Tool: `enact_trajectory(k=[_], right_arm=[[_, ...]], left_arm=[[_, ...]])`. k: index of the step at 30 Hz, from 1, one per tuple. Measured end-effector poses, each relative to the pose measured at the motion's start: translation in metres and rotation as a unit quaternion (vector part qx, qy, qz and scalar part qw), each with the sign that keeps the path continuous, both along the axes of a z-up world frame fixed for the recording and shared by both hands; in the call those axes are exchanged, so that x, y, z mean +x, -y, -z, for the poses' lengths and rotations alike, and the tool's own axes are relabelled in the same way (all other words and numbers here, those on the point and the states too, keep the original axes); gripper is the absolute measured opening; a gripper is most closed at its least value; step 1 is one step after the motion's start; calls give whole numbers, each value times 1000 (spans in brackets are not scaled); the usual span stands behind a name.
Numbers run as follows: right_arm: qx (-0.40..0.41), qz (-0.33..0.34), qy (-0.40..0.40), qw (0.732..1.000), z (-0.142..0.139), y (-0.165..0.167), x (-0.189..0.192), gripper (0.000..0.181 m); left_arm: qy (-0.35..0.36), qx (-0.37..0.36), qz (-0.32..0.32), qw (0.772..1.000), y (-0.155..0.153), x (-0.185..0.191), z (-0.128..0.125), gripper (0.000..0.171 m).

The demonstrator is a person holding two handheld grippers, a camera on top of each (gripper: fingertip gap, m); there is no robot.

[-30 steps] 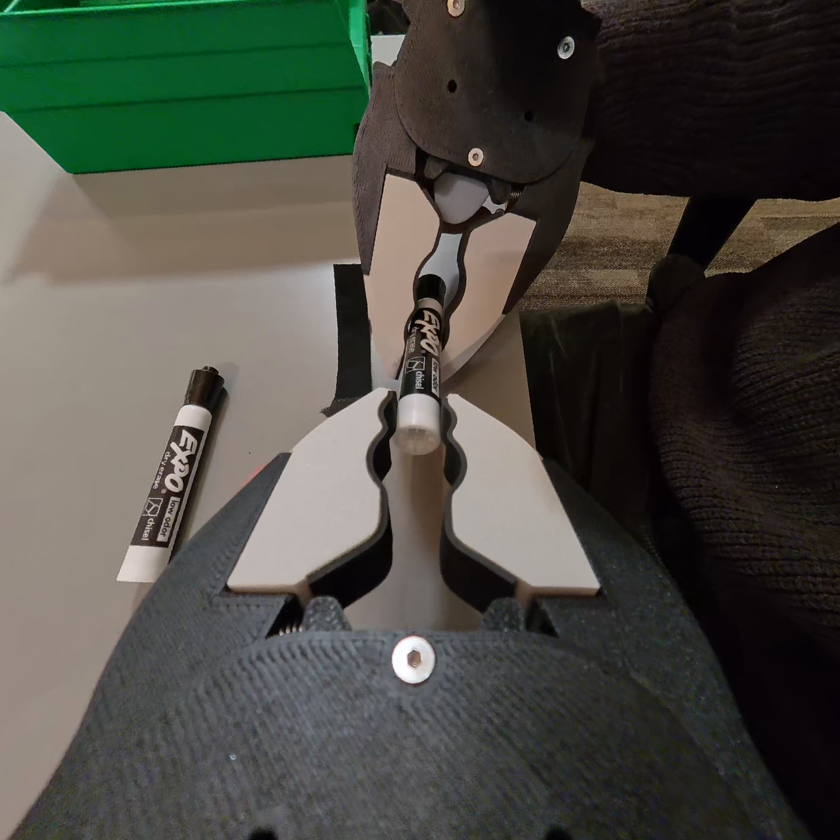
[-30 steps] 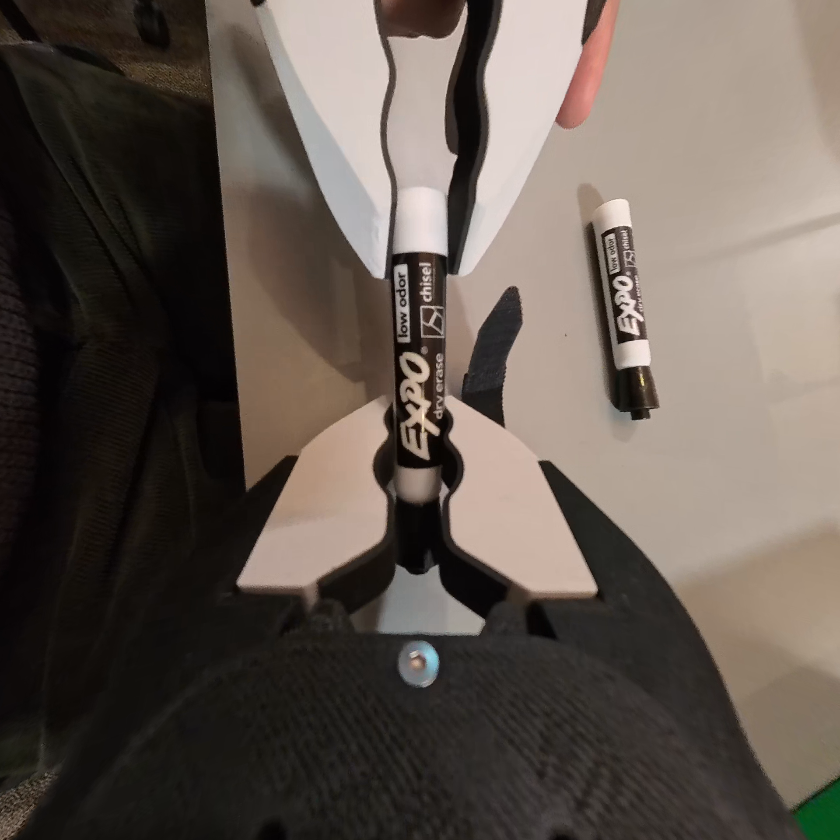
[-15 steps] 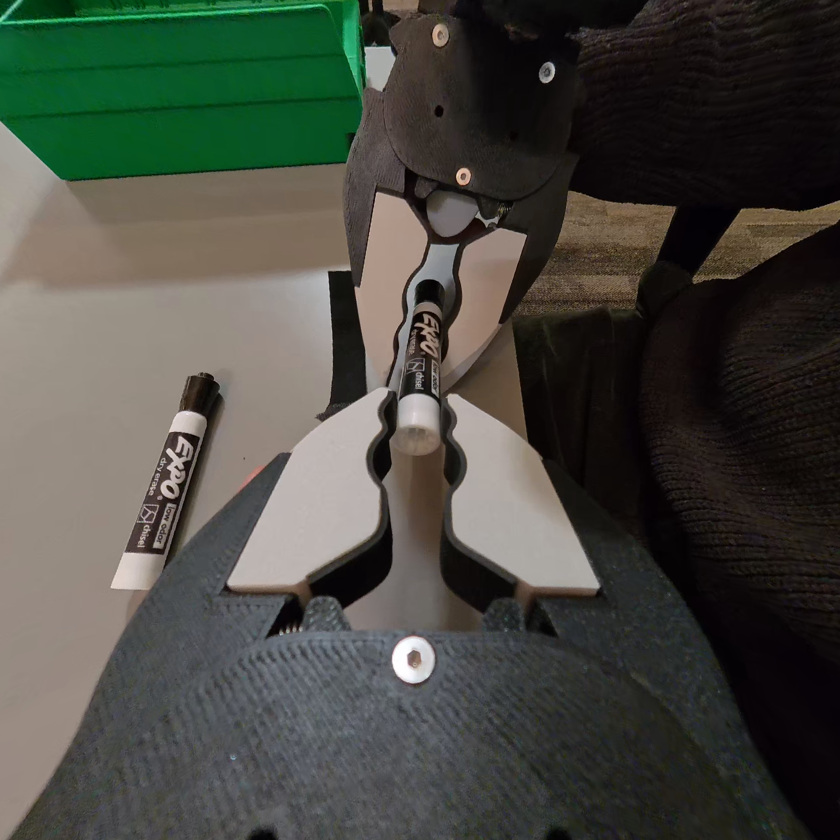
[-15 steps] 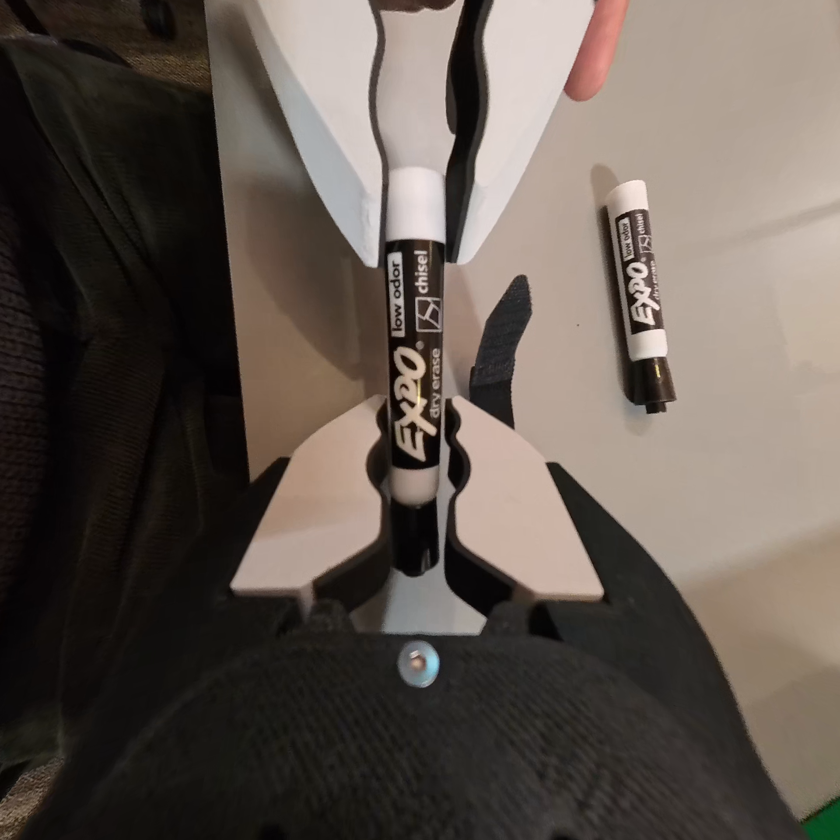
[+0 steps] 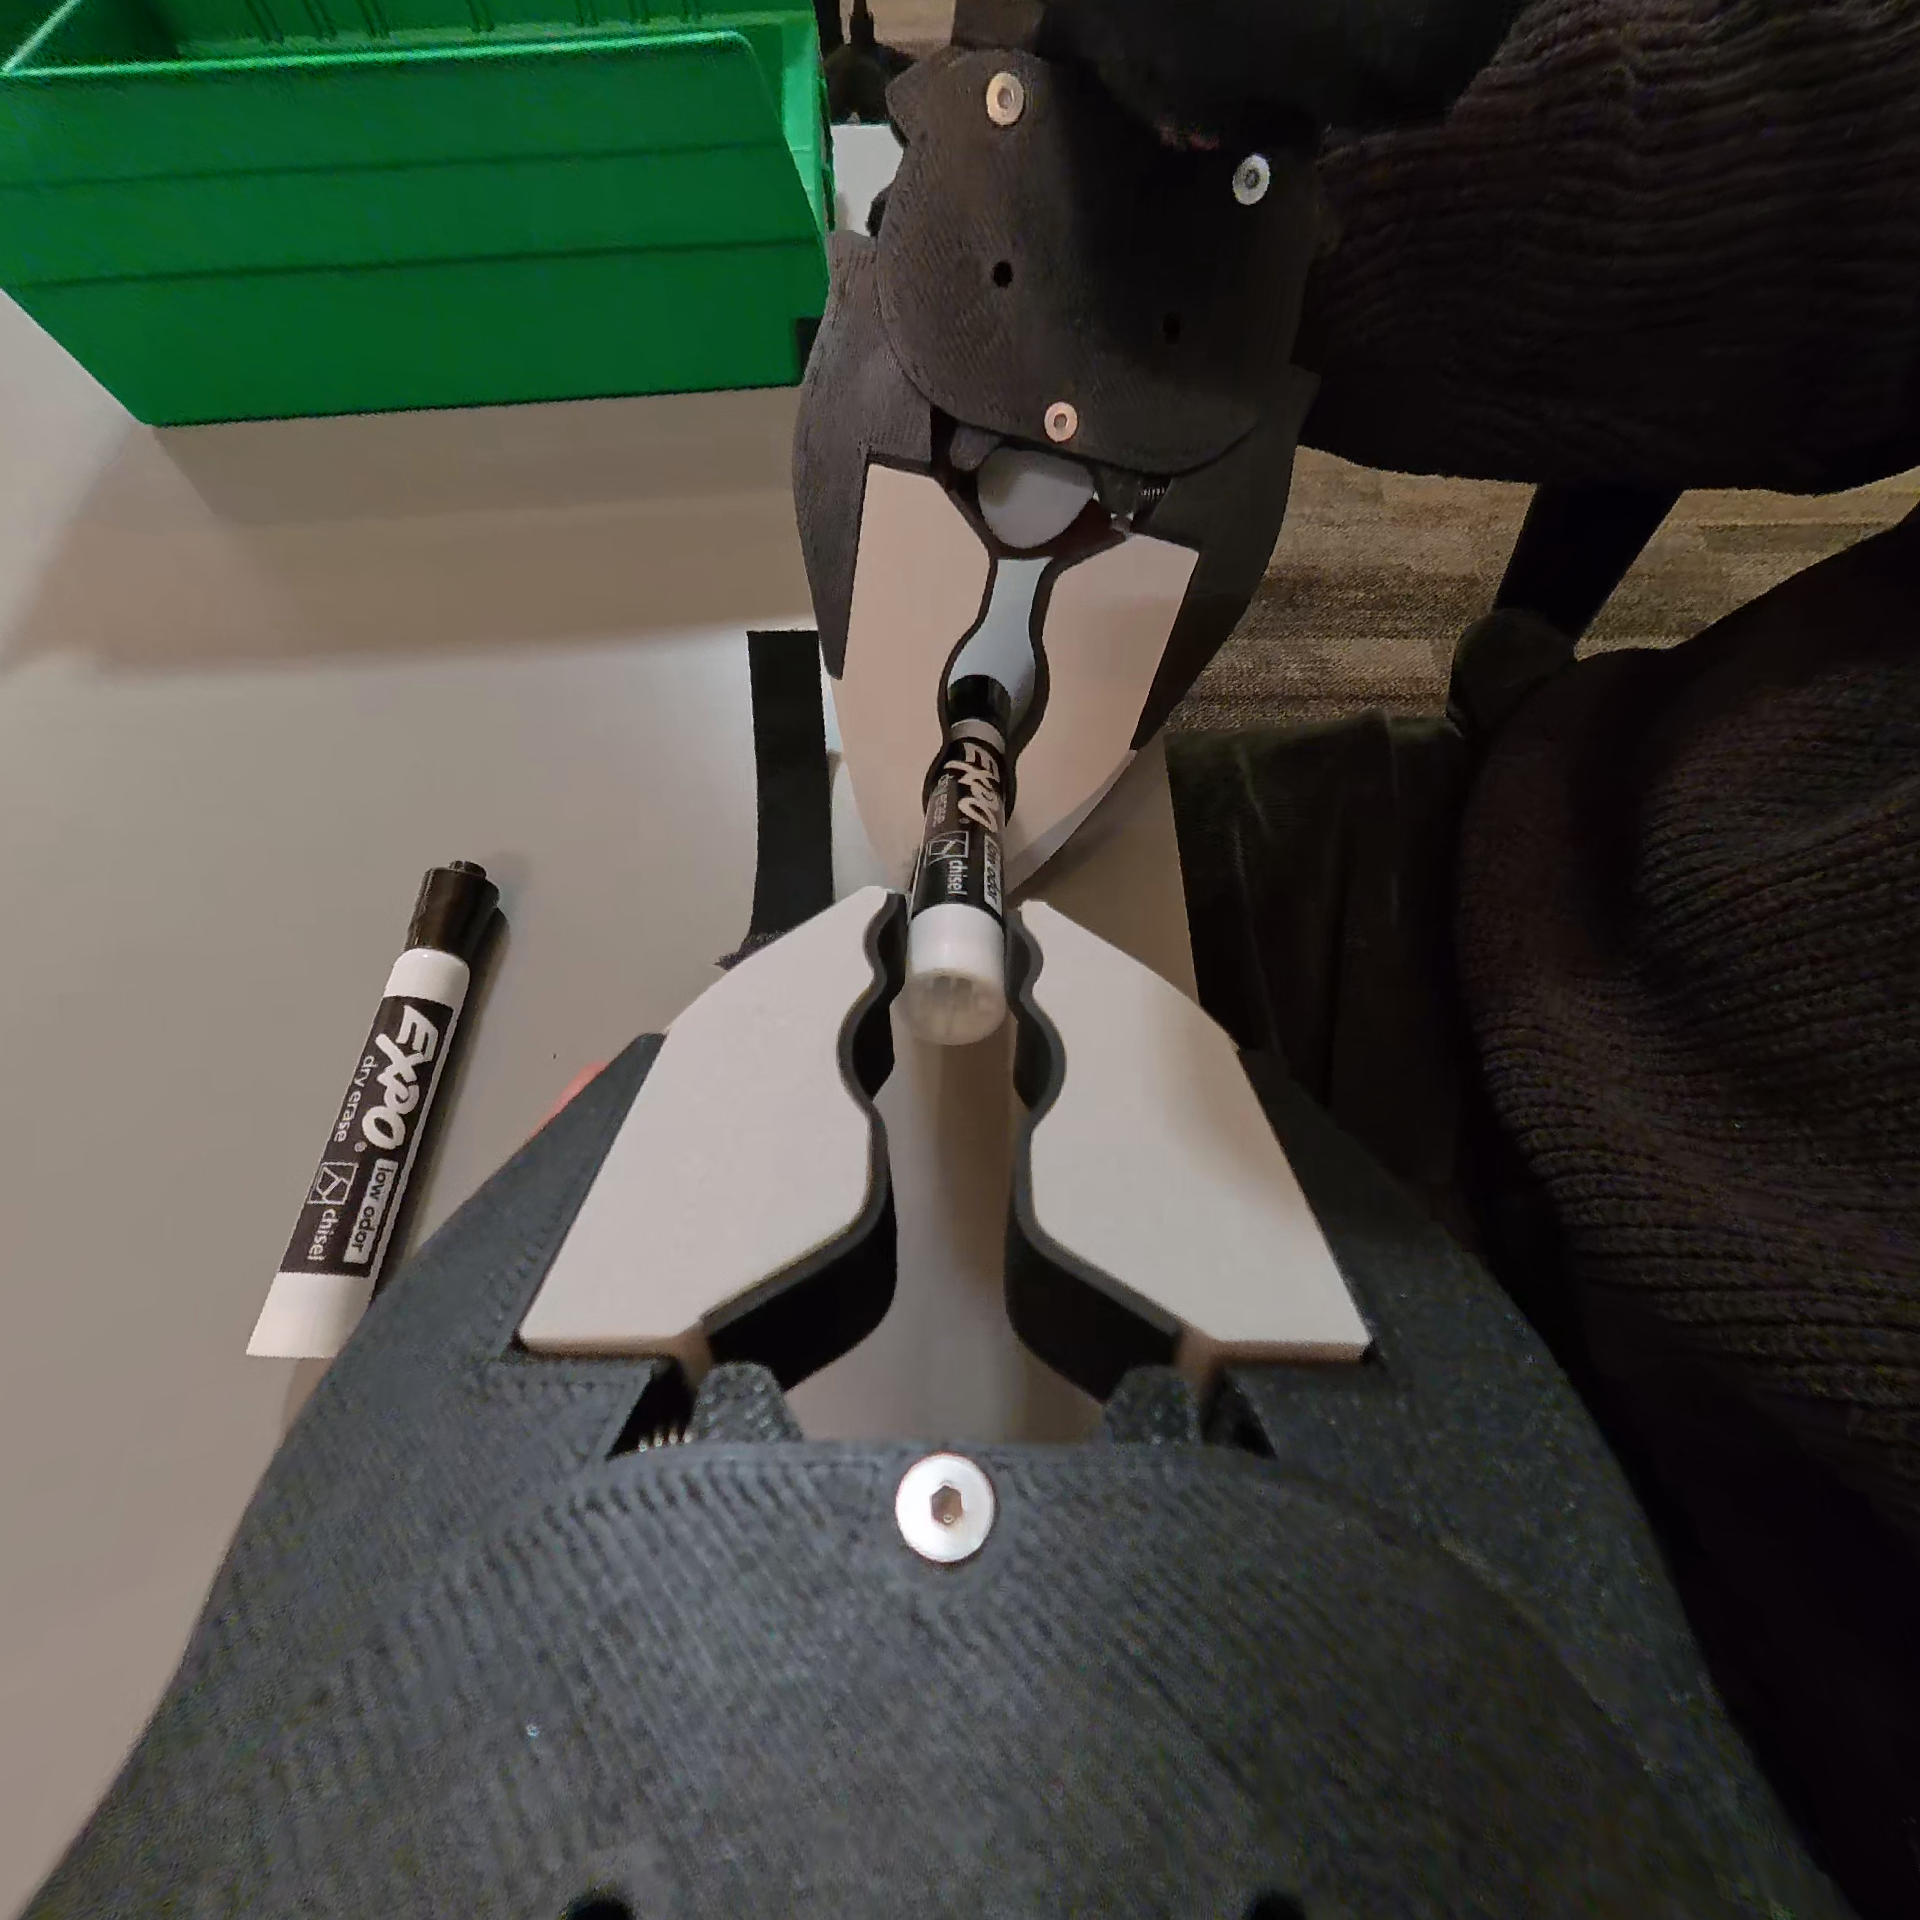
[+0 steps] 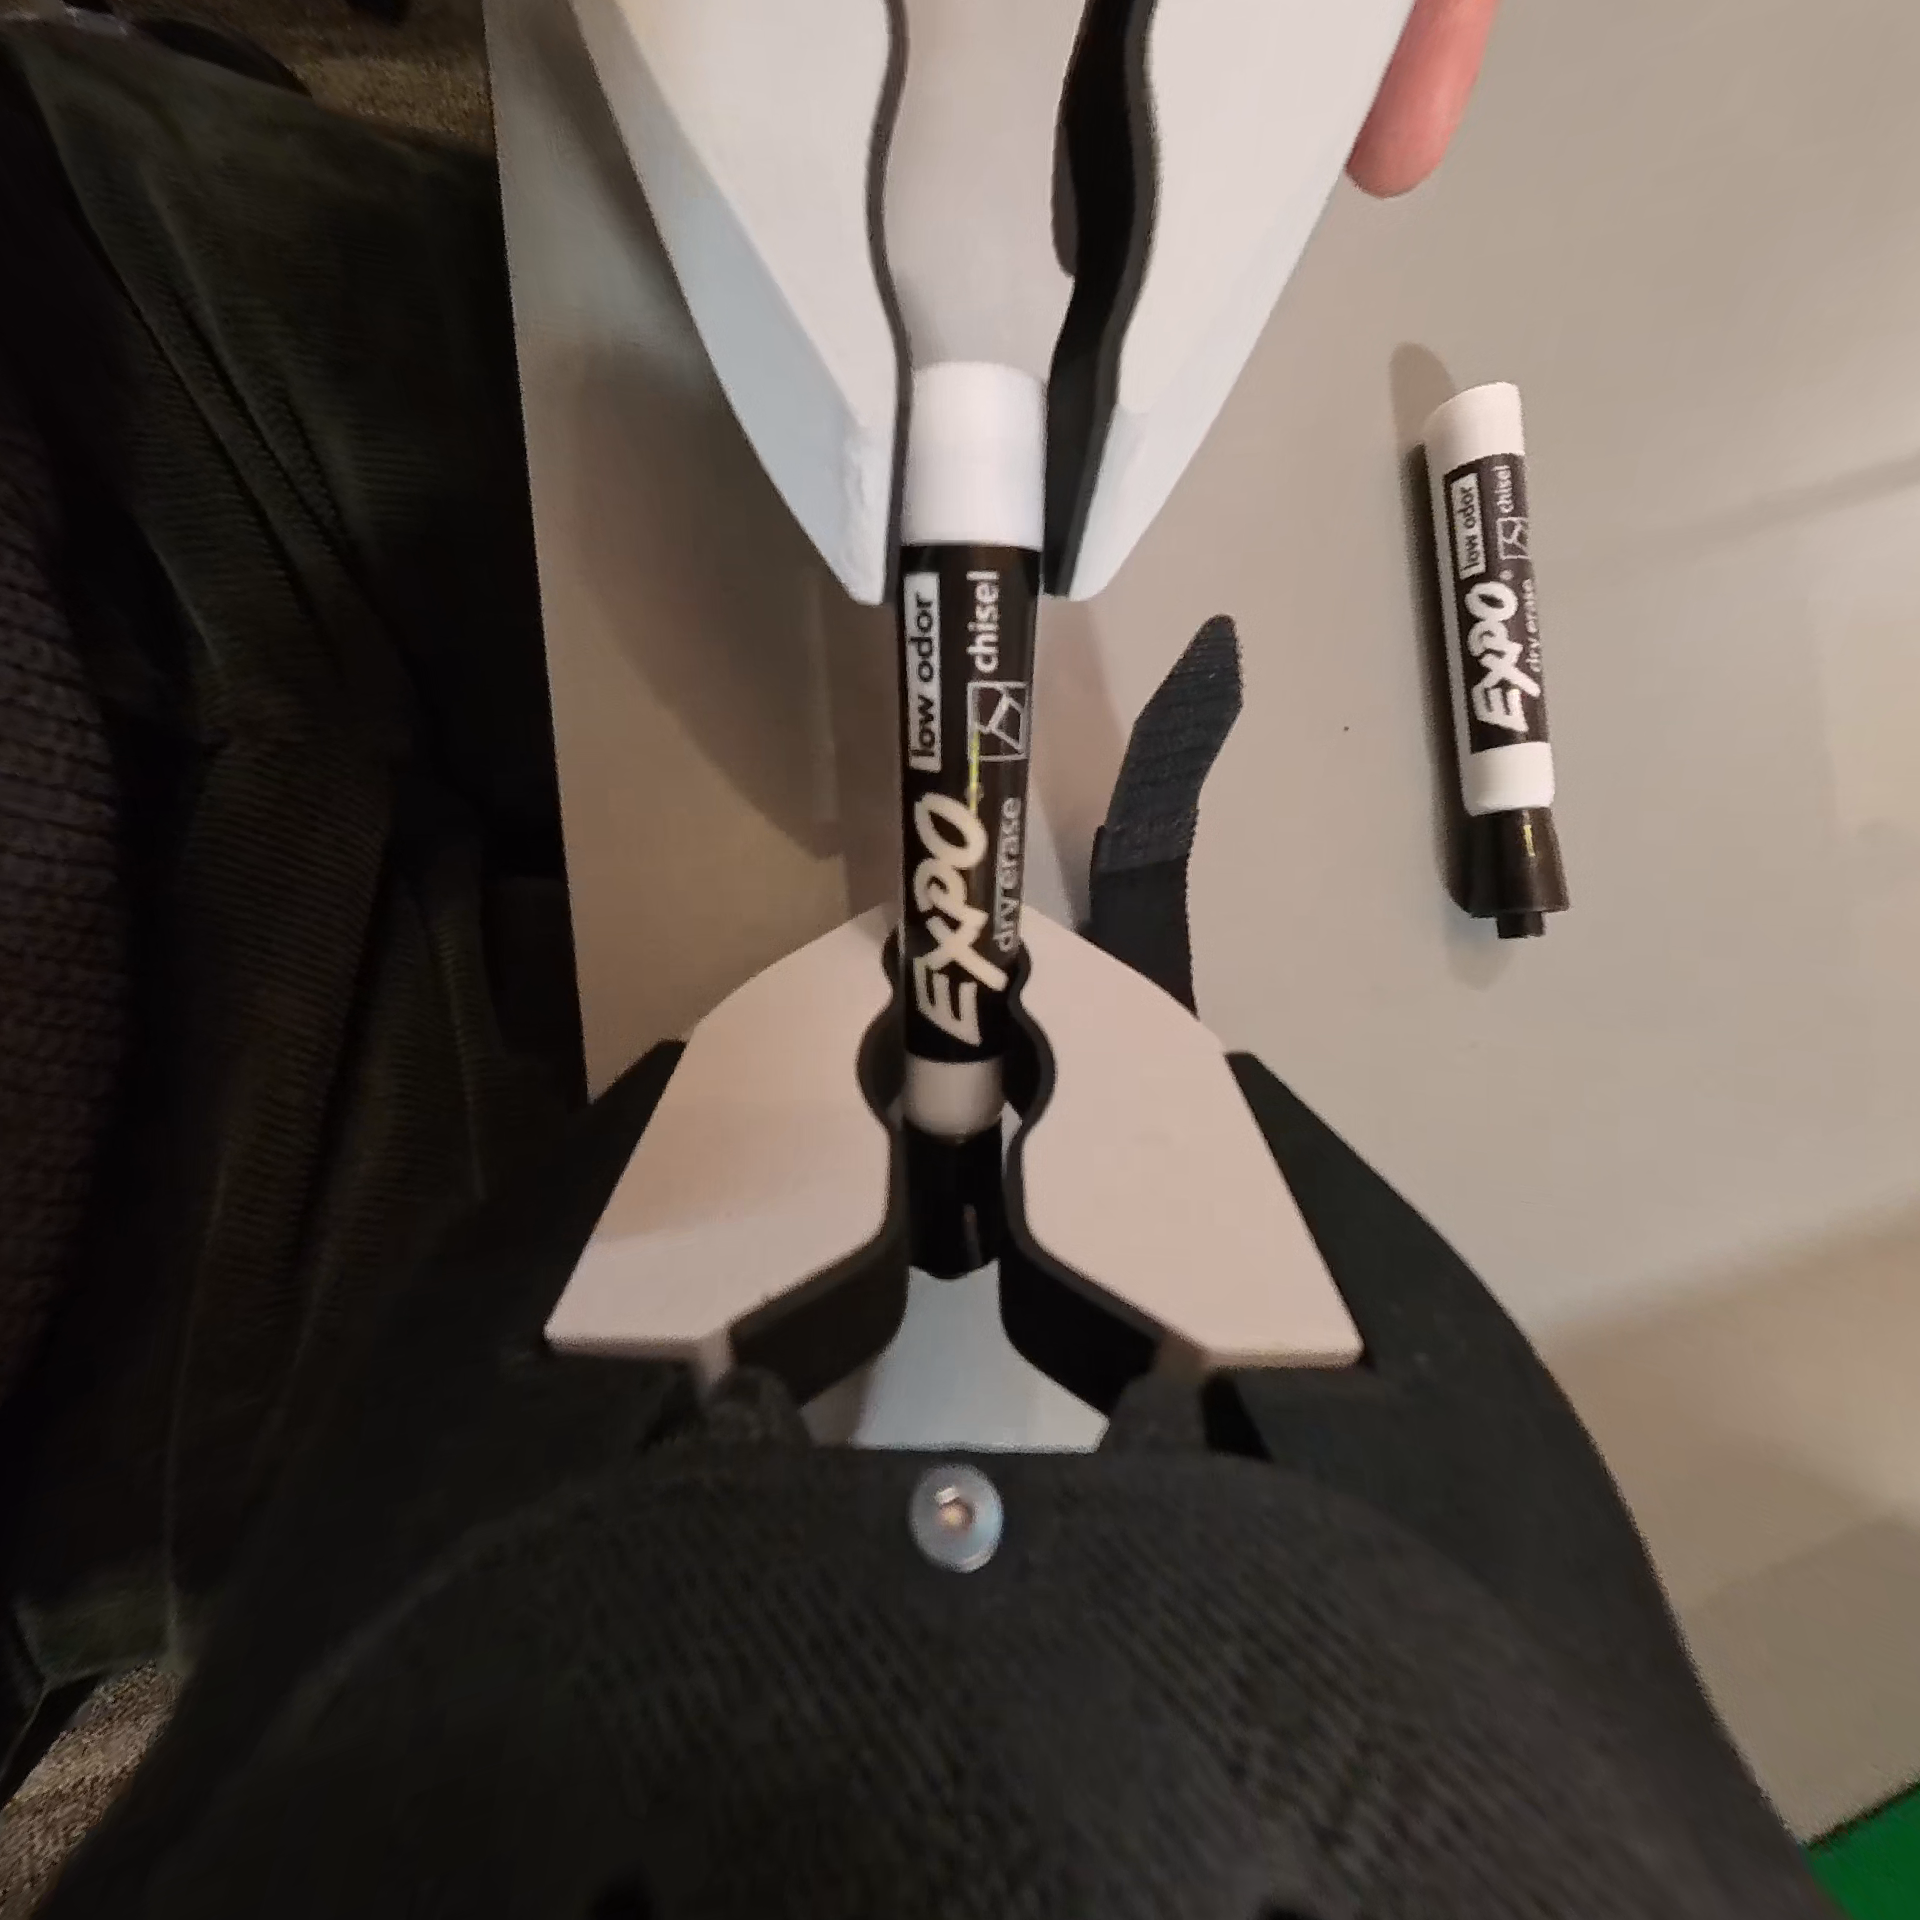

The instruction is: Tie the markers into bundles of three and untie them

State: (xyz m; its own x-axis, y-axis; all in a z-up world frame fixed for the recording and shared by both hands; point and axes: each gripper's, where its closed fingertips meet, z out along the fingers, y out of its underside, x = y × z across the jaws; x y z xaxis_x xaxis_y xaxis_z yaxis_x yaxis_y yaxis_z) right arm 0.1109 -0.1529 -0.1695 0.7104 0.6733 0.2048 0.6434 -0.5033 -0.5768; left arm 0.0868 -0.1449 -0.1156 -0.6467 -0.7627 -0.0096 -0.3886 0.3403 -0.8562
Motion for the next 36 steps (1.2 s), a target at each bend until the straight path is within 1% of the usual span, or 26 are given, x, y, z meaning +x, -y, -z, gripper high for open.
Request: enact_trajectory(k=[5,7,10,12,13,14,15,16,25,32,34,35,36], right_arm=[[-5,8,0,1000,-4,0,2,14],[-1,11,-5,1000,-6,0,3,14],[-1,15,-12,1000,-8,0,4,13],[-2,18,-10,1000,-8,0,5,13],[-3,20,-10,1000,-8,0,6,13],[-4,21,-11,1000,-7,0,6,13],[-5,23,-11,1000,-7,0,7,14],[-6,23,-12,1000,-7,0,7,13],[-11,20,-22,999,-2,1,5,14],[-12,18,-21,1000,-2,1,4,14],[-9,23,-5,1000,-3,0,7,14],[-7,25,6,1000,-4,-1,9,14],[-7,28,11,1000,-4,-1,10,14]], left_arm=[[14,-11,-16,1000,-3,4,-3,21],[24,-9,-37,999,-8,8,-5,33],[13,-8,-50,999,-13,8,-2,51],[7,-9,-45,999,-11,7,1,49],[5,-6,-44,999,-11,7,2,42],[5,-2,-42,999,-11,7,3,30],[5,-4,-33,999,-8,6,3,23],[4,-7,-29,1000,-6,5,3,22],[2,10,-17,1000,-4,4,3,21],[-4,5,-14,1000,-5,2,5,21],[0,8,-19,1000,-6,3,6,21],[1,11,-27,1000,-8,5,7,22],[2,17,-38,999,-11,6,9,31]])
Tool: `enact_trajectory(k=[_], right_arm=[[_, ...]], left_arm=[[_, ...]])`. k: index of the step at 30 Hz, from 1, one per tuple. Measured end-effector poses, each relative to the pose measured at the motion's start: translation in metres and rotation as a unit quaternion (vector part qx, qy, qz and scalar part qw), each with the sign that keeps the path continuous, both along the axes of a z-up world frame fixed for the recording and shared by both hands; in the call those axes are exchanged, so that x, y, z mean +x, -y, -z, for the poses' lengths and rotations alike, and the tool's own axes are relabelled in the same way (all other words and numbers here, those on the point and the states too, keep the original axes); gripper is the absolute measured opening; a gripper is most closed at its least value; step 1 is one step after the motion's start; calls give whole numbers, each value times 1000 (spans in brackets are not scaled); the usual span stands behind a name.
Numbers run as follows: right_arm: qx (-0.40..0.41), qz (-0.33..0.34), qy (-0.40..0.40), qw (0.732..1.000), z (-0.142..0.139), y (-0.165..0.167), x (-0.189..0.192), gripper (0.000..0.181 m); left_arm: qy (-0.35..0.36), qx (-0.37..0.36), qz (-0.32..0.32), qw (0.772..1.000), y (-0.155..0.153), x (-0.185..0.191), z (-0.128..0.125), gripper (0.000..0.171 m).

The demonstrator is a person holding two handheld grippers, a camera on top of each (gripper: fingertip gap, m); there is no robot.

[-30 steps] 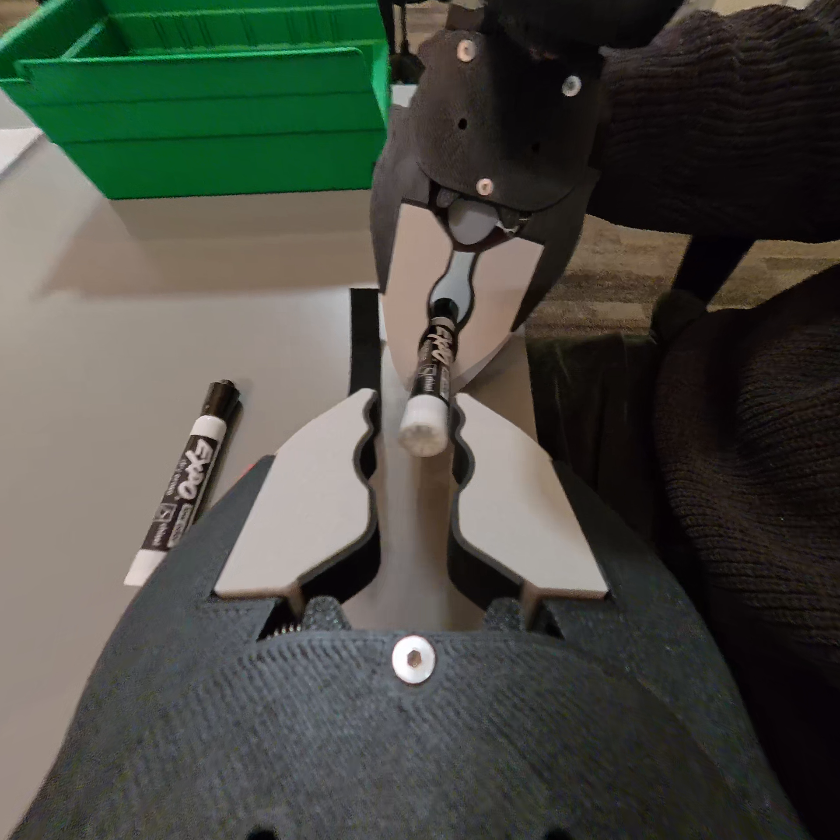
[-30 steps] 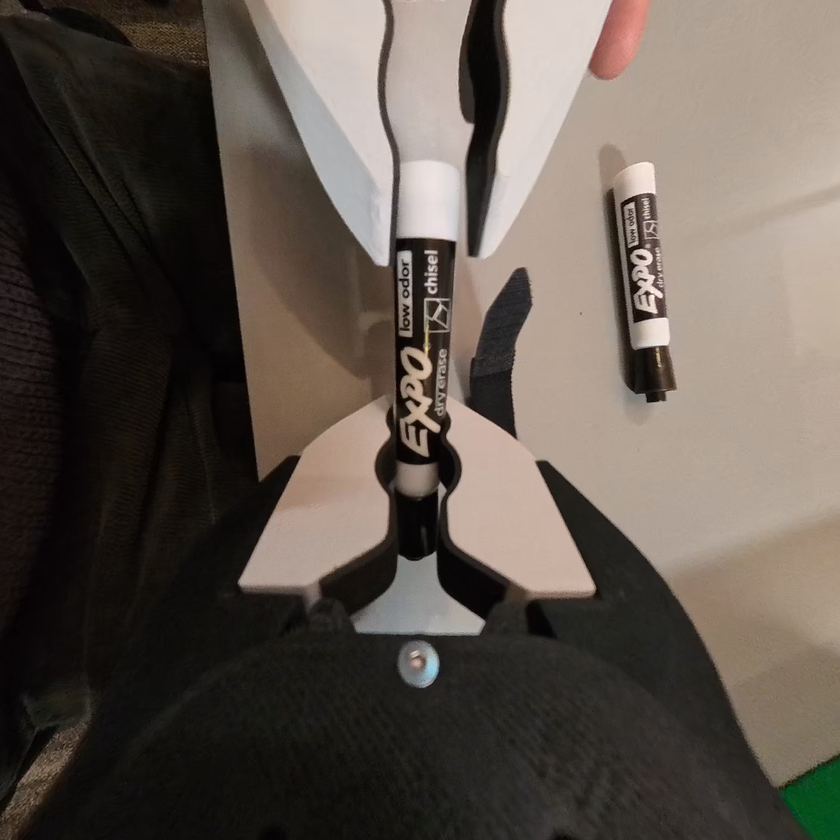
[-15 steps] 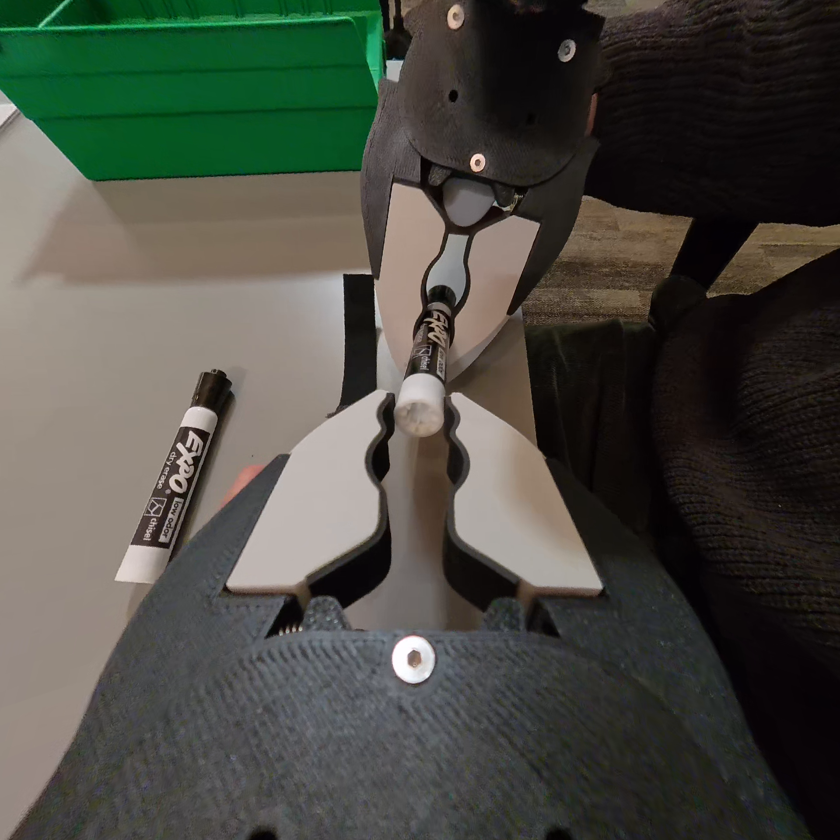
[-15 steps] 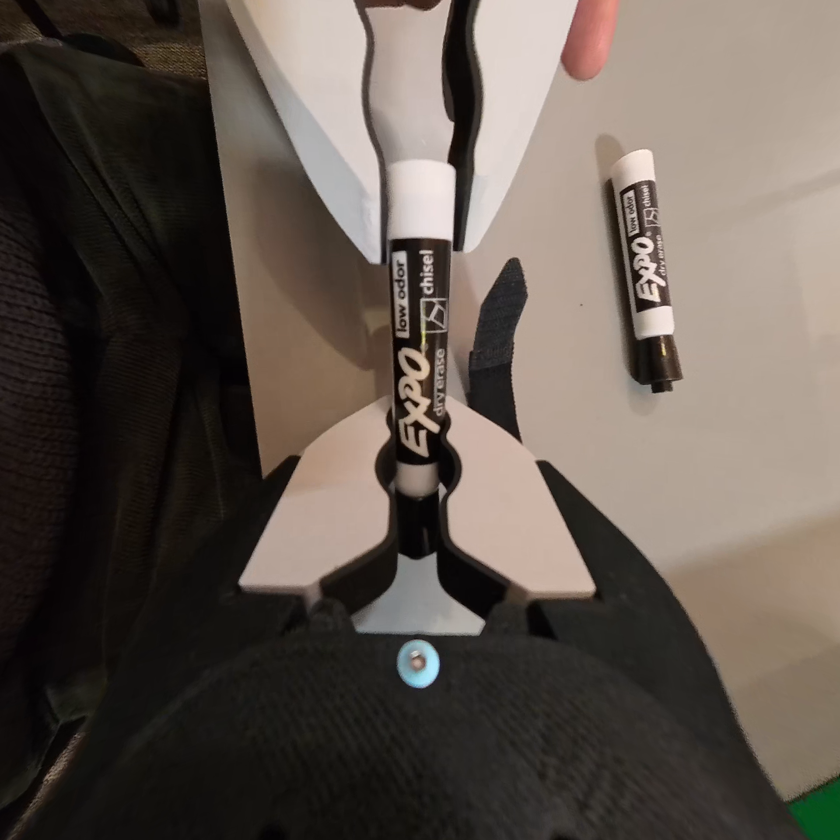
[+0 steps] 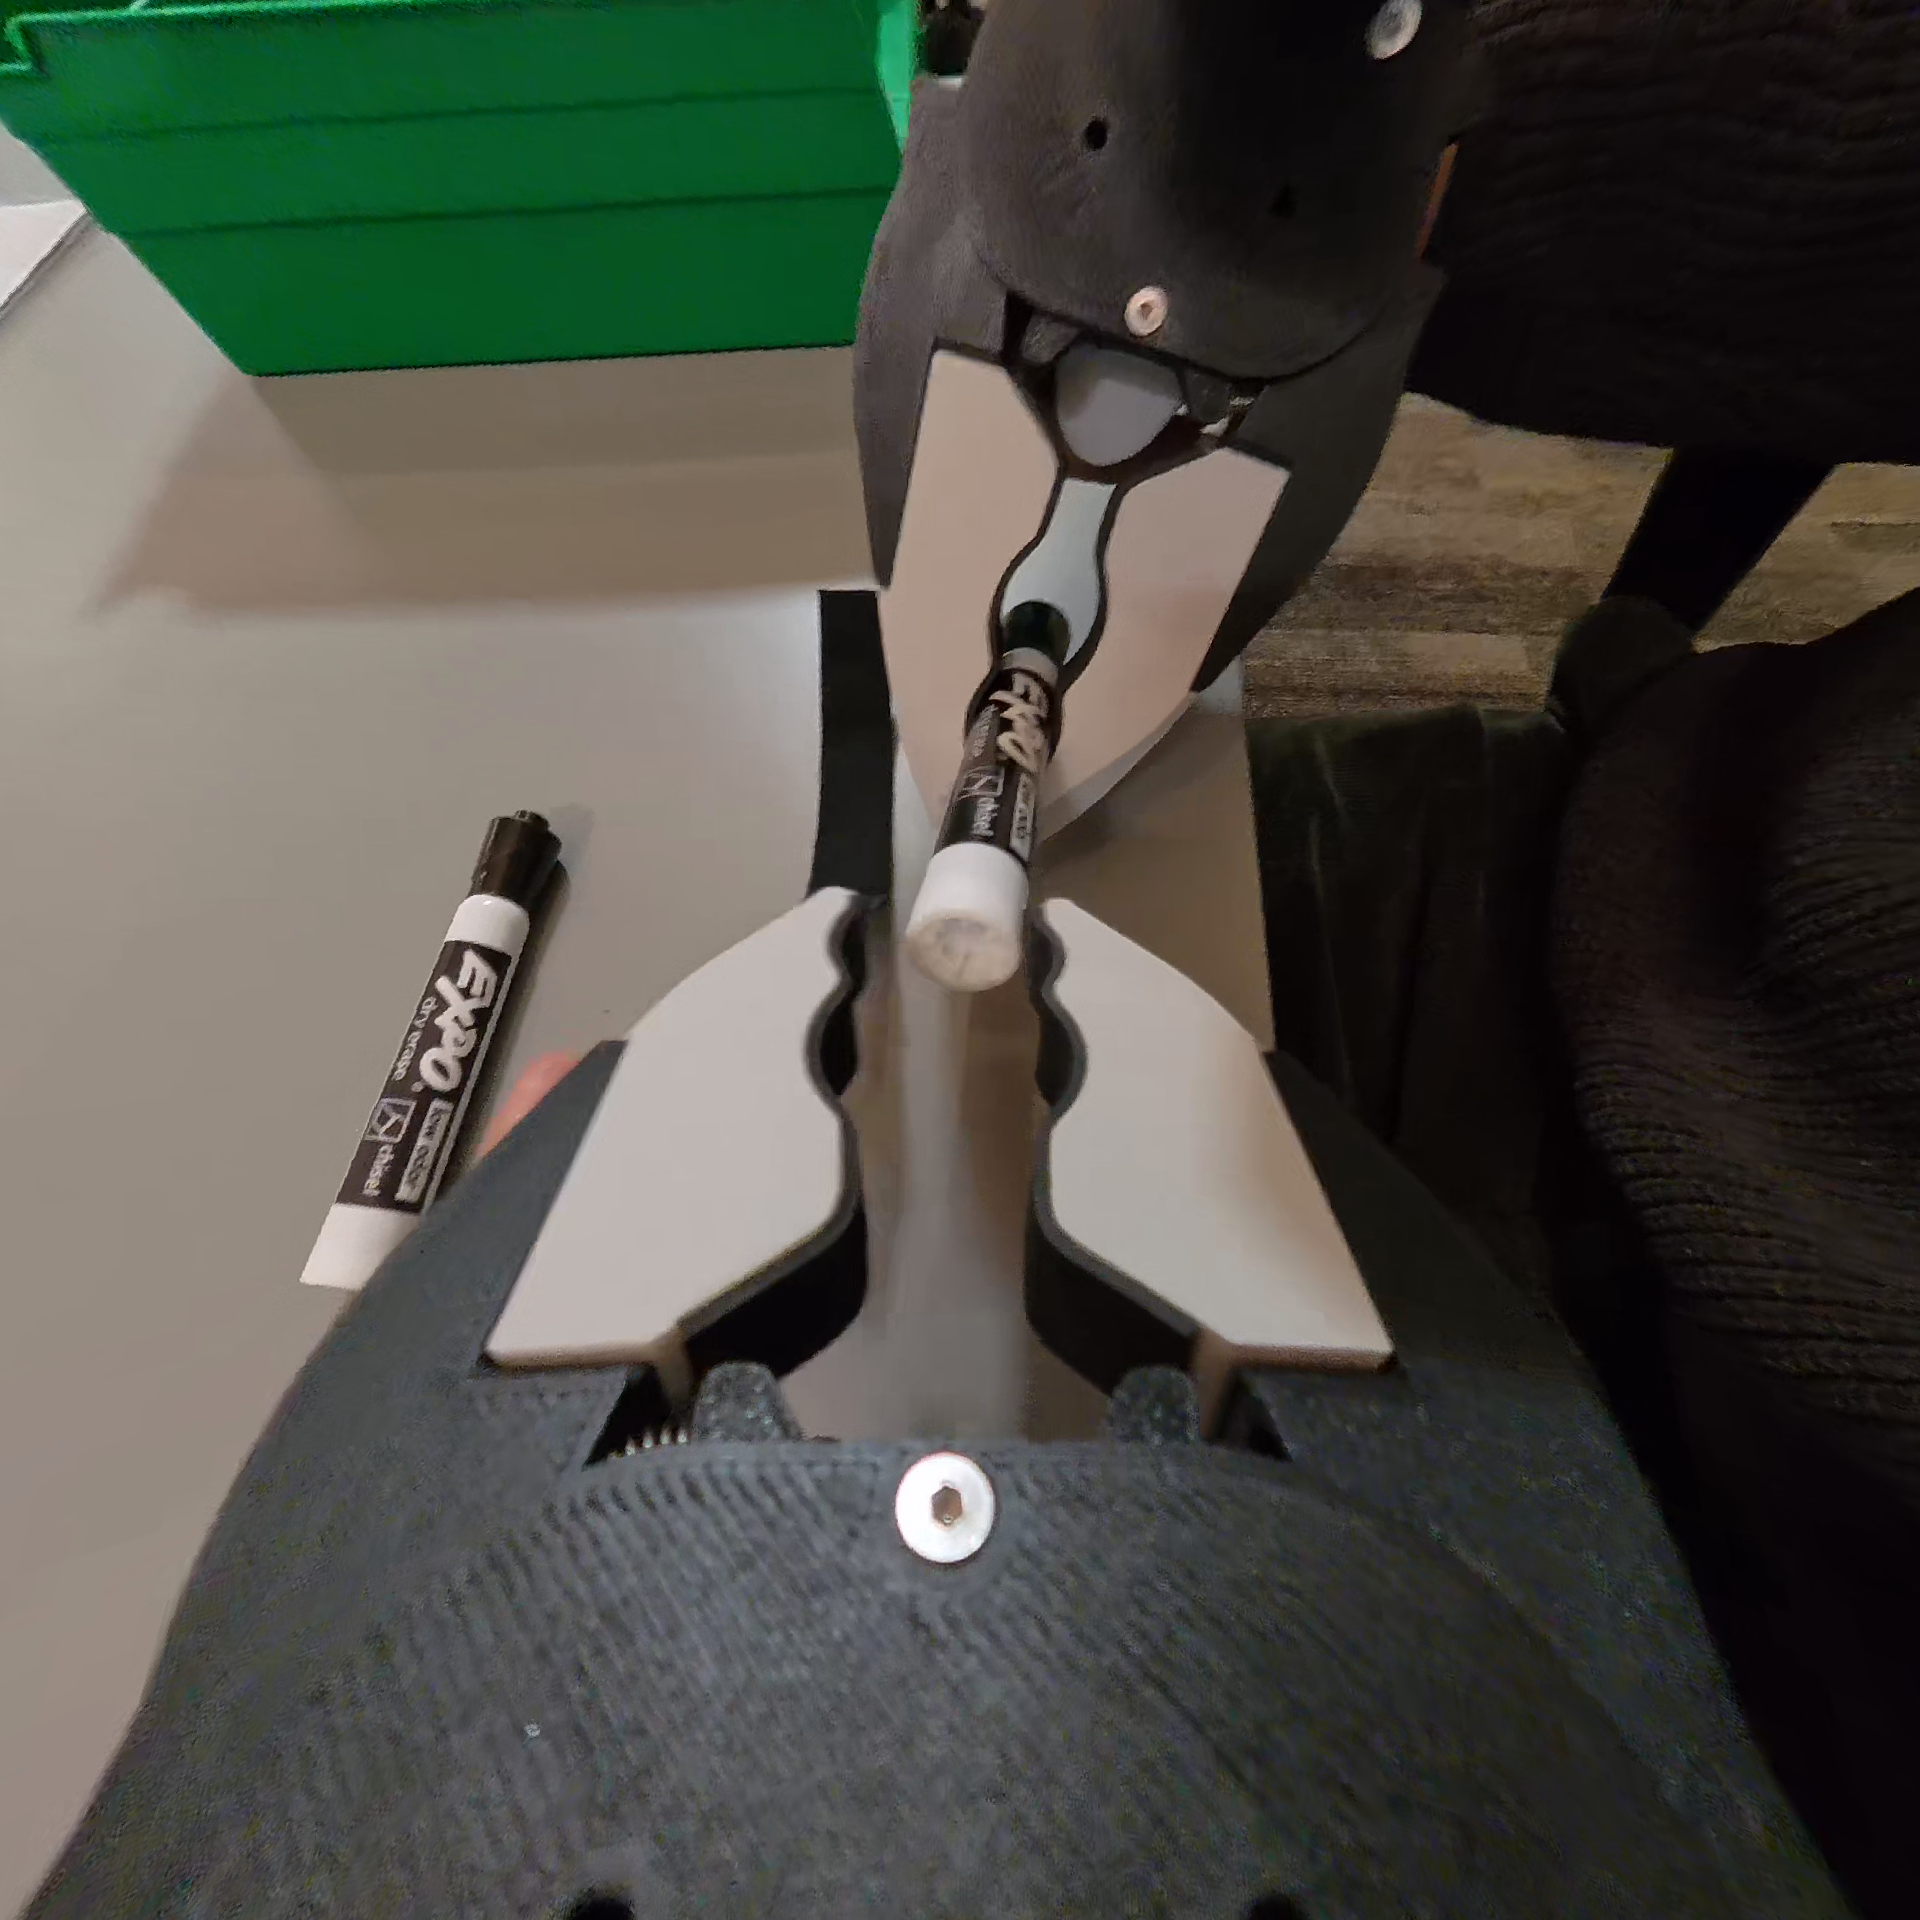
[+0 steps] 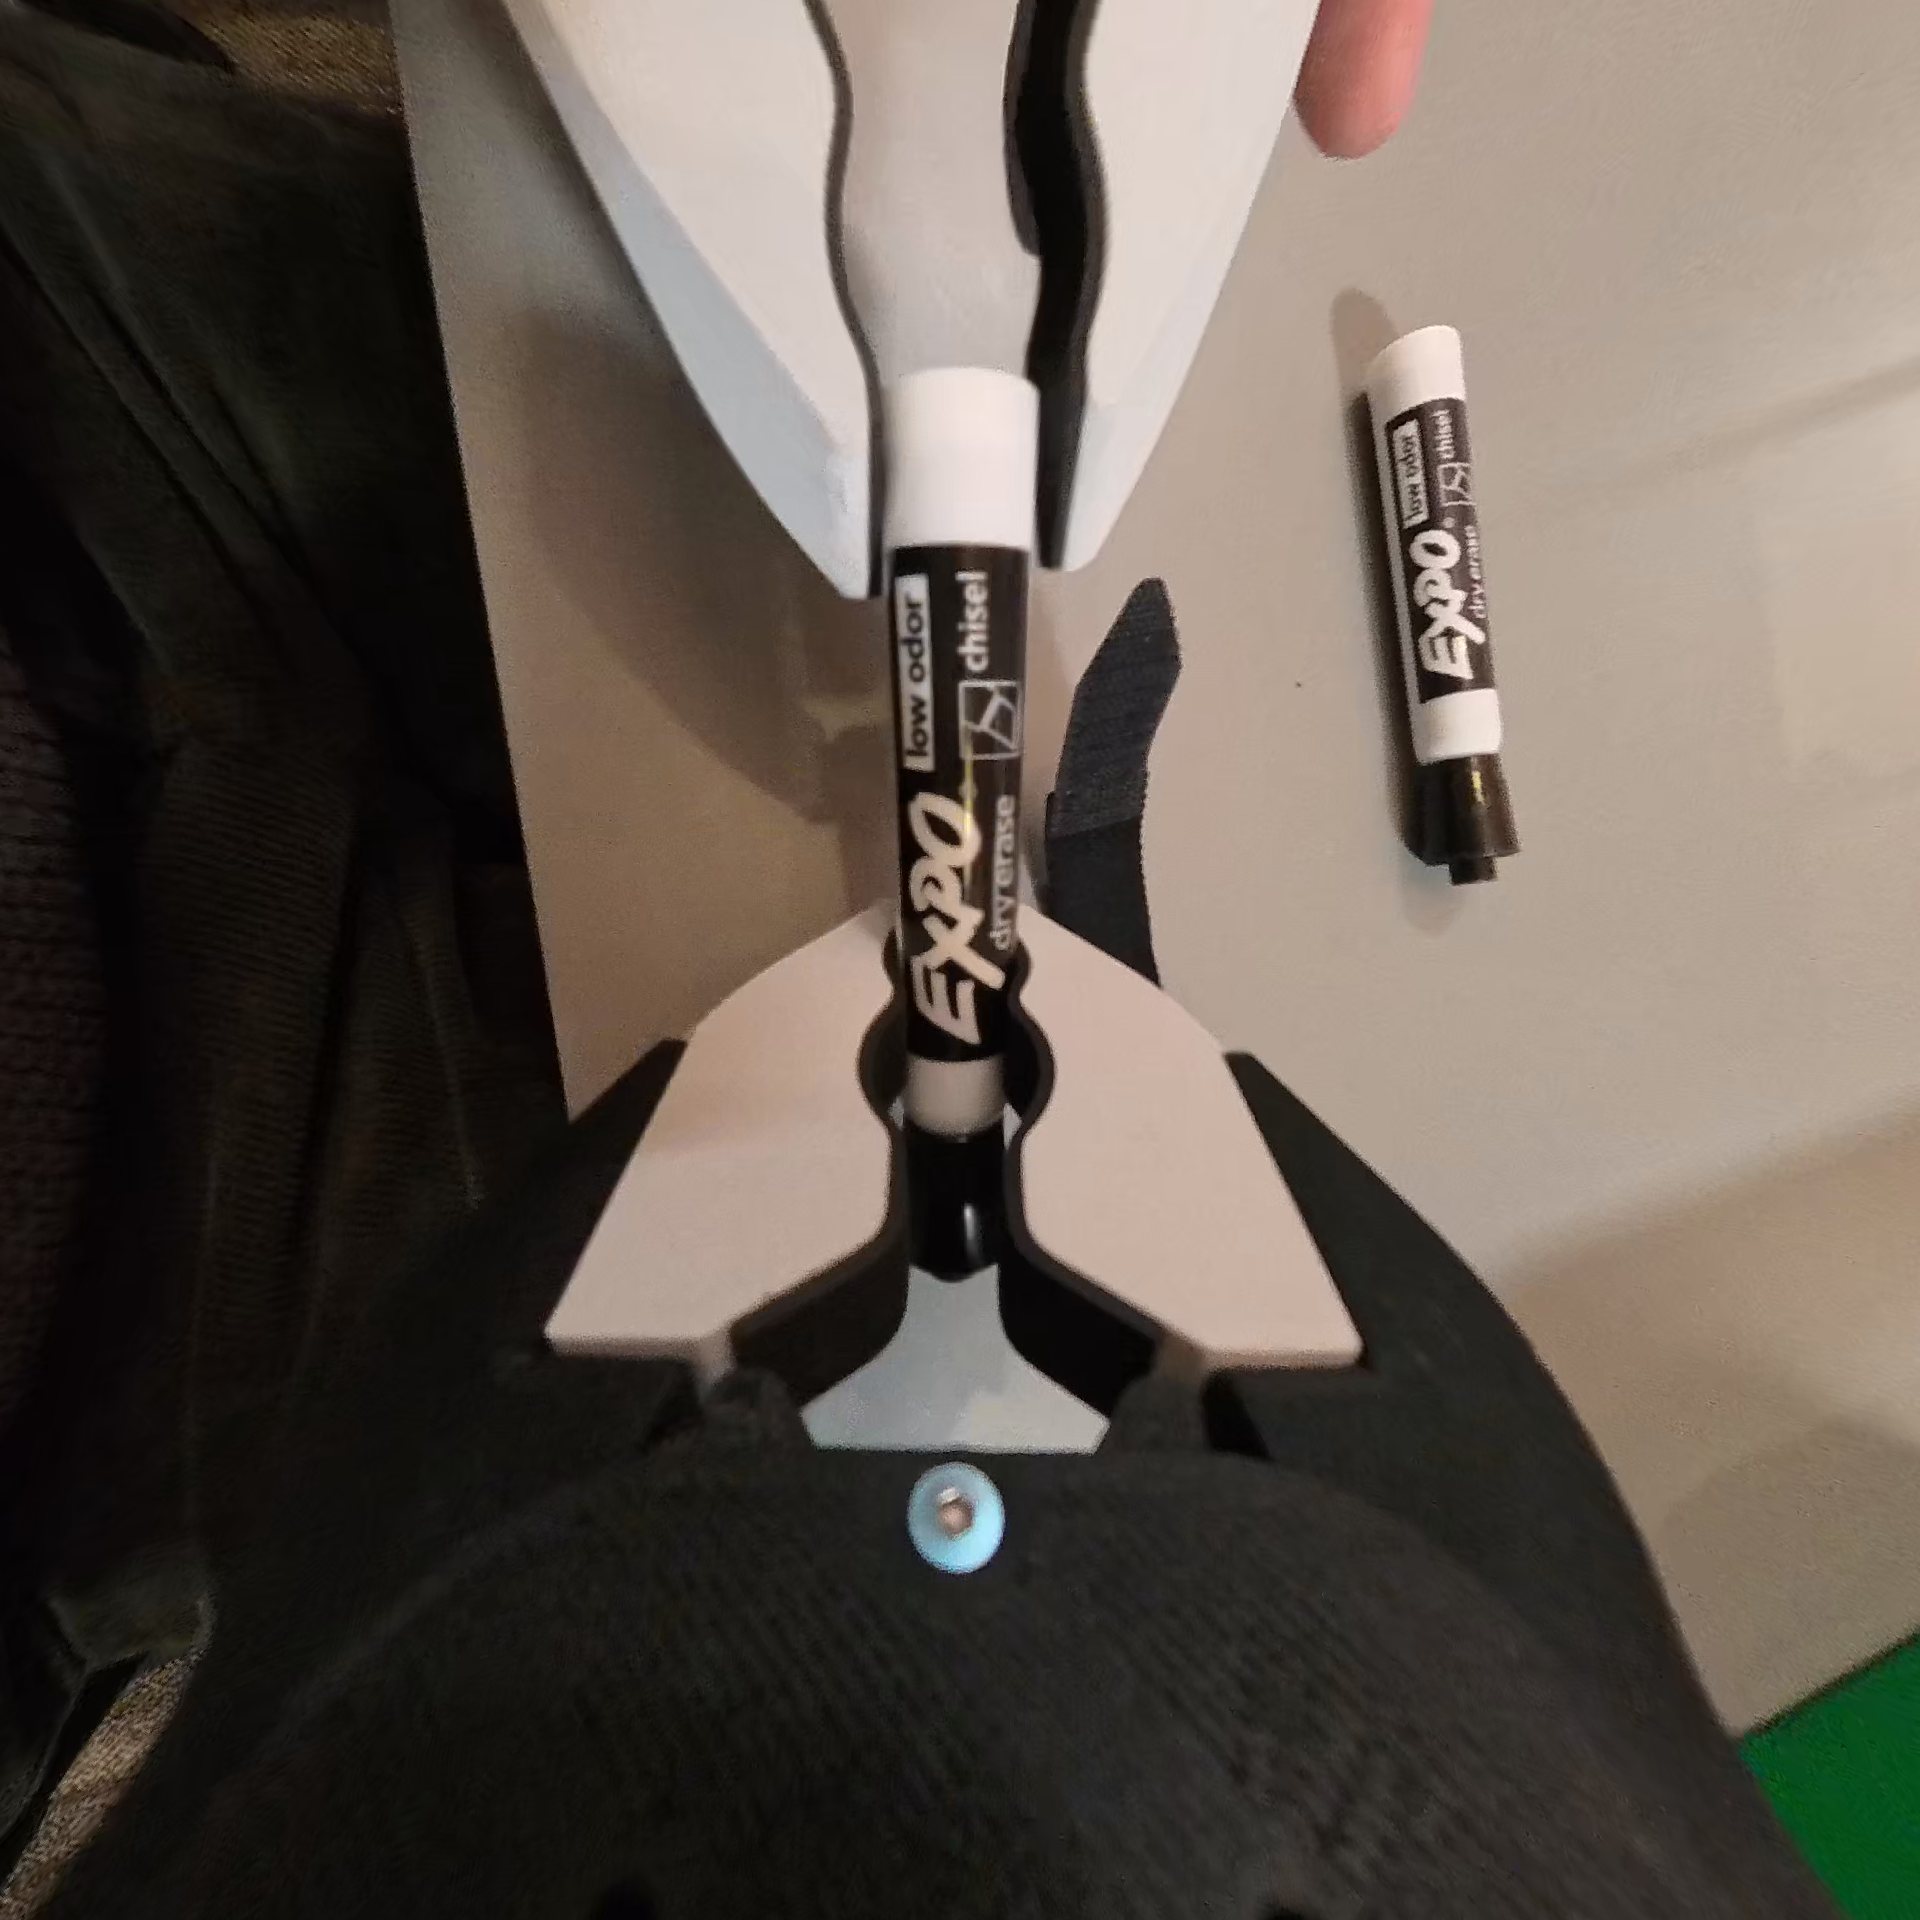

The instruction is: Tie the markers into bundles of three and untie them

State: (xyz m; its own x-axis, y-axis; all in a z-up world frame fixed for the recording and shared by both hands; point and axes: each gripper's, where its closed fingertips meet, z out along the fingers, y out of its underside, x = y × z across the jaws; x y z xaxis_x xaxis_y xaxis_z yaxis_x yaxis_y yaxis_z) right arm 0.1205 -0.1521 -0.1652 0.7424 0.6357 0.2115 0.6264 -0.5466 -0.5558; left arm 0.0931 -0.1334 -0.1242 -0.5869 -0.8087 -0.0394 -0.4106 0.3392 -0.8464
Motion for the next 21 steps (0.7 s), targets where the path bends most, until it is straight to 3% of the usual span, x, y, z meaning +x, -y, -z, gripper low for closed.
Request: enact_trajectory(k=[5,7,10,13,17,21], right_arm=[[-8,13,1,1000,-1,3,8,14],[-12,22,-2,1000,-3,6,14,14],[-17,40,-13,999,-6,12,28,14],[-22,64,-15,998,-6,19,43,14],[-34,87,-16,996,-2,32,51,14],[-51,96,-15,994,-1,44,47,14]], left_arm=[[0,-2,-38,999,-14,4,1,64],[3,-13,-75,997,-30,9,1,64],[6,-13,-186,982,-77,20,9,60],[-28,36,-251,967,-114,23,25,60],[-76,116,-273,952,-136,31,51,60],[-107,77,-240,962,-125,49,58,40]])
